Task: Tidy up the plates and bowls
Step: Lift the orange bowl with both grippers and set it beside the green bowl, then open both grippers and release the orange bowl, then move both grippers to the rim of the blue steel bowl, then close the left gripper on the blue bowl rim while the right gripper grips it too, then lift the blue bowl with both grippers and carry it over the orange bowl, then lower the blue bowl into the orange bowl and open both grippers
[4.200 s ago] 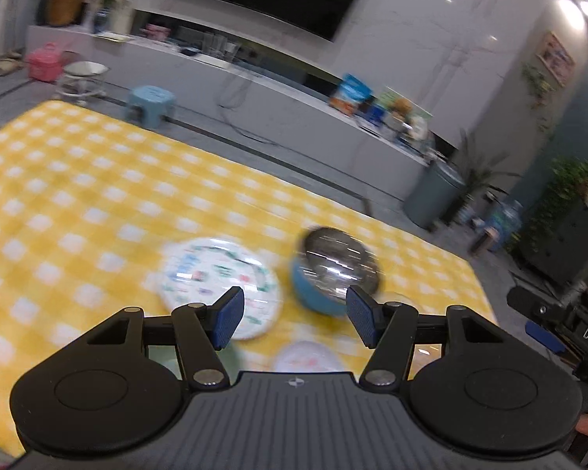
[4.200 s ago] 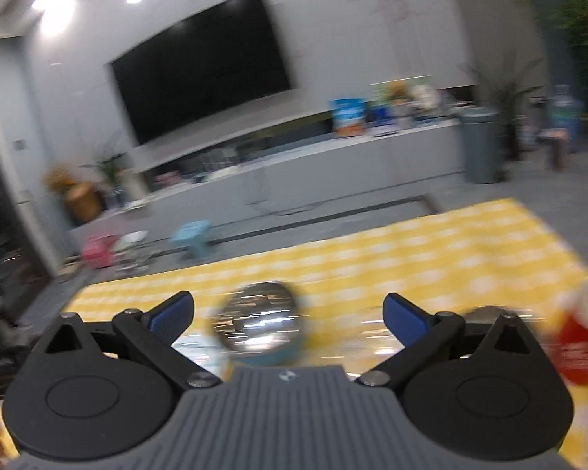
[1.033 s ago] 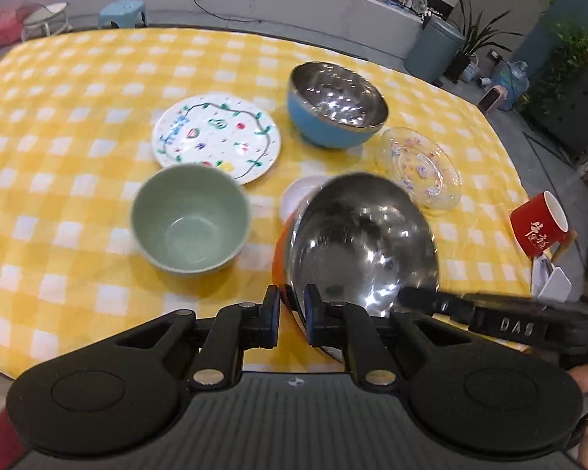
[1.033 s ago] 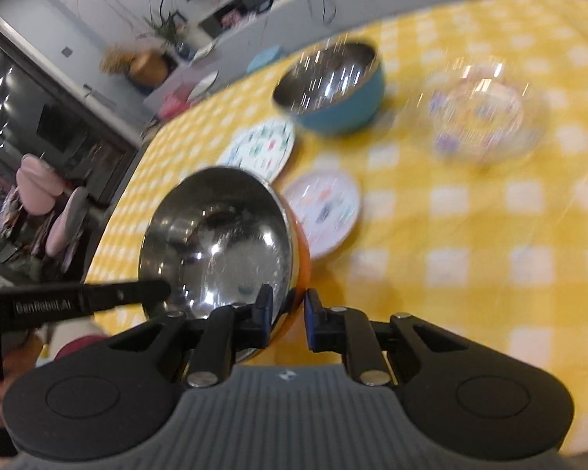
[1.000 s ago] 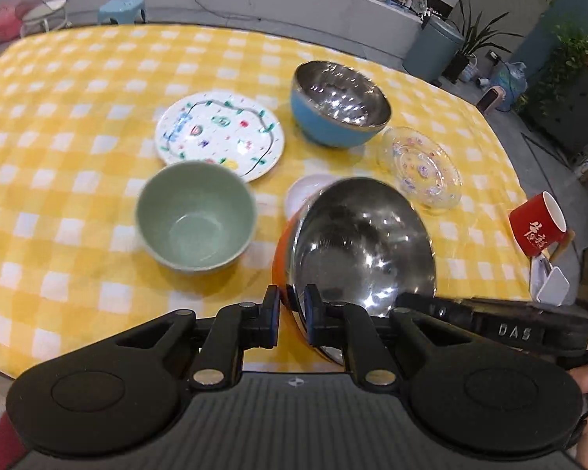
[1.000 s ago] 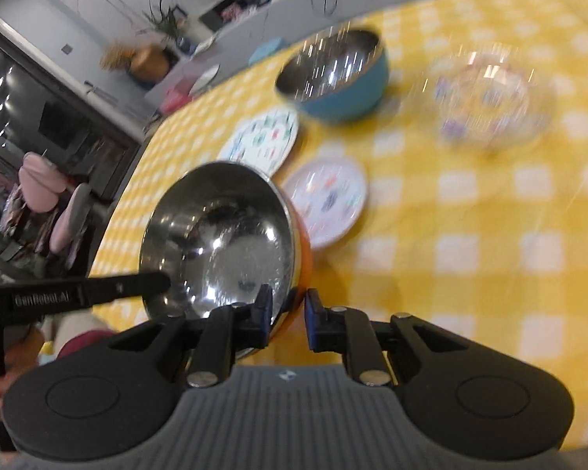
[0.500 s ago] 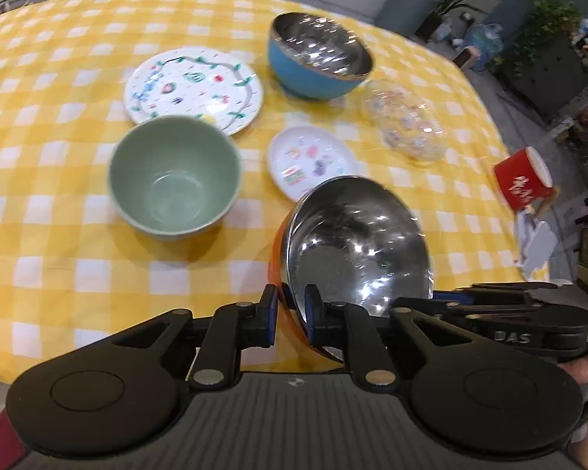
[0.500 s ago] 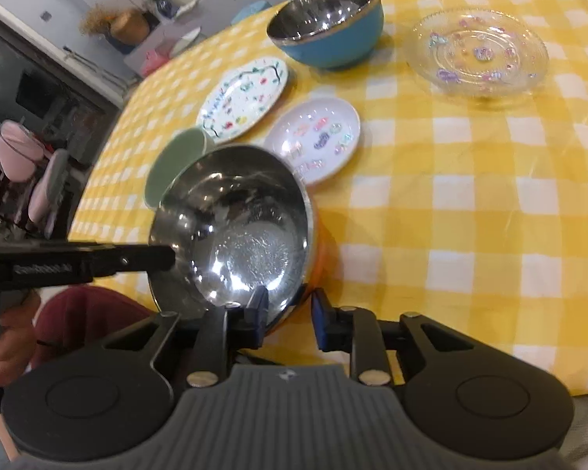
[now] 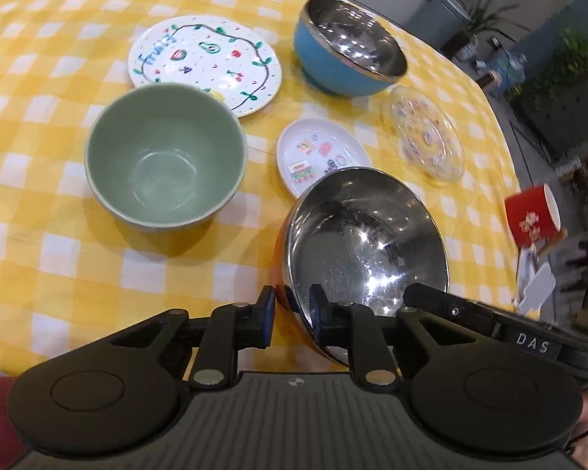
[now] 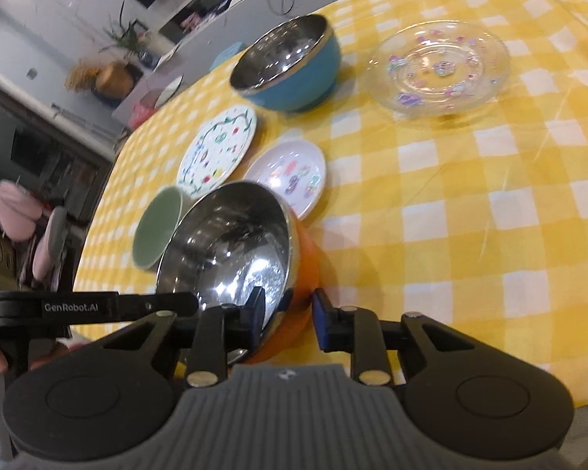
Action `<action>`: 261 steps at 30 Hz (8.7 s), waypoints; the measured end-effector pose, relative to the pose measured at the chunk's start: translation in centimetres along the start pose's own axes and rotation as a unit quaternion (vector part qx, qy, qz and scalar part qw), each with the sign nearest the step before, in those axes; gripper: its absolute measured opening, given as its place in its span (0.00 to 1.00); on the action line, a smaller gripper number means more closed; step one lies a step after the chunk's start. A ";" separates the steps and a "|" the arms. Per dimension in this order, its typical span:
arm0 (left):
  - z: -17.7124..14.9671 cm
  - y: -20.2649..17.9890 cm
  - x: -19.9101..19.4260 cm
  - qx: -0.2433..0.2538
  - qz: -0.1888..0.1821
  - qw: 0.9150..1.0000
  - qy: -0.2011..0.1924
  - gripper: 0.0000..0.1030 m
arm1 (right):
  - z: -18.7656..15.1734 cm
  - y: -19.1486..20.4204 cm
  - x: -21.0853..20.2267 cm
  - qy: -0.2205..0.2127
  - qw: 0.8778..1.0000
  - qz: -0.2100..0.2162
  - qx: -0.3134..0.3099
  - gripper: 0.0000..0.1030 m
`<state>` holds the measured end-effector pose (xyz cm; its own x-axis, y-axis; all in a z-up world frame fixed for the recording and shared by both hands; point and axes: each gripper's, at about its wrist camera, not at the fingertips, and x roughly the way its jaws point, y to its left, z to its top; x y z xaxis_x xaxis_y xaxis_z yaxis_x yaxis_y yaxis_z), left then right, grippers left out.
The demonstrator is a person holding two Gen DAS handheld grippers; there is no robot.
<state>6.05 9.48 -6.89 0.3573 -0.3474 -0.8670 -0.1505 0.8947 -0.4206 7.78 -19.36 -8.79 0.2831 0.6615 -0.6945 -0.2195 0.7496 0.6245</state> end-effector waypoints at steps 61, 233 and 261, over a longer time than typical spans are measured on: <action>-1.2 -4.1 -3.9 0.135 0.082 0.968 -0.195 0.85 | 0.4 3.1 -2.7 -0.086 0.983 -0.077 -0.141 0.97; 1.3 -8.3 -9.8 0.101 0.017 0.961 -0.256 0.04 | 1.3 5.5 -7.3 -0.256 0.965 -0.025 -0.056 0.12; -0.8 -2.1 -4.0 0.051 0.017 0.994 -0.091 0.13 | -2.6 1.1 -1.9 -0.102 0.994 0.012 0.043 0.22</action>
<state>4.15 8.76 -2.73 0.5161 -0.2676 -0.8137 -0.0755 0.9321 -0.3544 4.56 -19.68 -7.73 0.4642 0.6535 -0.5978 -0.1499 0.7232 0.6741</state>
